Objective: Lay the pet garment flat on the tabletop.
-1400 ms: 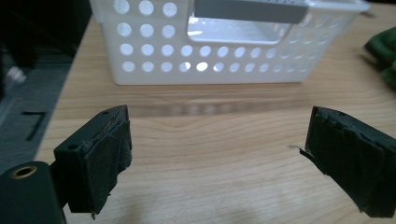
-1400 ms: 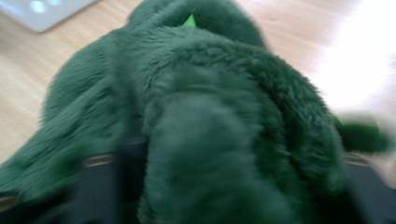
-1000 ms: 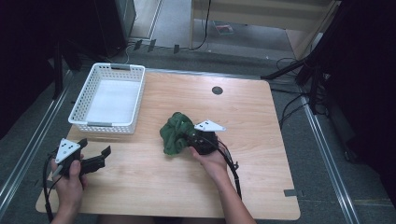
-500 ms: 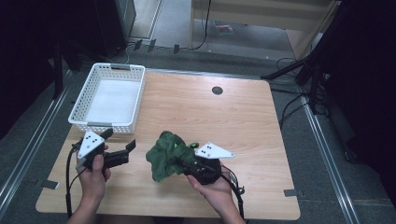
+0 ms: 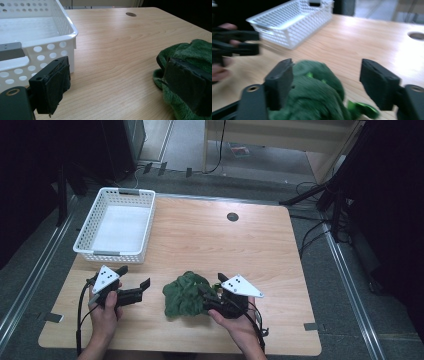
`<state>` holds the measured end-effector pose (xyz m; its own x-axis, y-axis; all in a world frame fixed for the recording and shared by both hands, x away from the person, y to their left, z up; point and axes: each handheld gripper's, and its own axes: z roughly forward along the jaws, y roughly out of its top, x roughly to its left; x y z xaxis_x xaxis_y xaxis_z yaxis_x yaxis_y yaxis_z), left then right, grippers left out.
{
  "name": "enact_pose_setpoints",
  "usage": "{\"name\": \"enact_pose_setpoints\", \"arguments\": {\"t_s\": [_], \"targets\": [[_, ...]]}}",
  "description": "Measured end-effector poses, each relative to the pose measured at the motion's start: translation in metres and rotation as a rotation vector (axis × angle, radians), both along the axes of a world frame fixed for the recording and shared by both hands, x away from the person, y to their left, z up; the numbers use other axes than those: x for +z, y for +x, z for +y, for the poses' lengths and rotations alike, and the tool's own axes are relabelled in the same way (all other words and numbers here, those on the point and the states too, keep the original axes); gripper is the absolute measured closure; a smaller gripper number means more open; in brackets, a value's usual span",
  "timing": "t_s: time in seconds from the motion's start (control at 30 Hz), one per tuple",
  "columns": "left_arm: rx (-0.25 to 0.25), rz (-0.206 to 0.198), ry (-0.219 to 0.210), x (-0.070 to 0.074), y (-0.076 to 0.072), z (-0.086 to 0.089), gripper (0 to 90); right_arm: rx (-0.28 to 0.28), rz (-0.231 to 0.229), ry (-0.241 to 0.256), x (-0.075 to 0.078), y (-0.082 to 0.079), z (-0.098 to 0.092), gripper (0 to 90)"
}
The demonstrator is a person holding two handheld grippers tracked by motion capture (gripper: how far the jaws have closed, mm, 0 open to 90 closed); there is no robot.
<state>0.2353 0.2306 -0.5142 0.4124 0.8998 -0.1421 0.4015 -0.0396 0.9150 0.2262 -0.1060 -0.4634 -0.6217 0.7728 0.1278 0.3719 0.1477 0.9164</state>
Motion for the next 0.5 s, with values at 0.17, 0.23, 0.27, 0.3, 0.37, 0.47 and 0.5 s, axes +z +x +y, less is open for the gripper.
{"name": "enact_pose_setpoints", "arguments": {"t_s": [0.17,0.23,0.27,0.3,0.37,0.47,0.5], "targets": [[0.015,0.000,-0.011,0.002,-0.001,0.002,7.3,0.148,0.005,-0.034,-0.009,-0.018,0.033,50.9],[0.015,-0.001,-0.010,0.003,-0.001,0.003,7.3,0.193,0.035,-0.112,-0.027,-0.020,0.054,53.7],[0.015,0.000,-0.010,0.003,-0.001,0.003,7.3,0.193,0.035,-0.112,-0.027,-0.020,0.054,53.7],[0.015,0.001,-0.014,0.003,-0.001,0.003,7.3,0.193,0.045,-0.130,-0.032,-0.019,0.057,52.9],[0.015,0.003,-0.015,0.002,-0.001,0.003,7.3,0.201,0.081,-0.176,-0.045,-0.011,0.061,43.2],[0.011,0.009,-0.019,0.002,0.000,0.003,7.3,0.186,0.114,-0.264,-0.062,-0.001,0.063,27.6],[0.009,0.010,-0.017,0.001,0.000,0.003,7.3,0.174,0.115,-0.305,-0.069,0.001,0.064,25.2]]}}
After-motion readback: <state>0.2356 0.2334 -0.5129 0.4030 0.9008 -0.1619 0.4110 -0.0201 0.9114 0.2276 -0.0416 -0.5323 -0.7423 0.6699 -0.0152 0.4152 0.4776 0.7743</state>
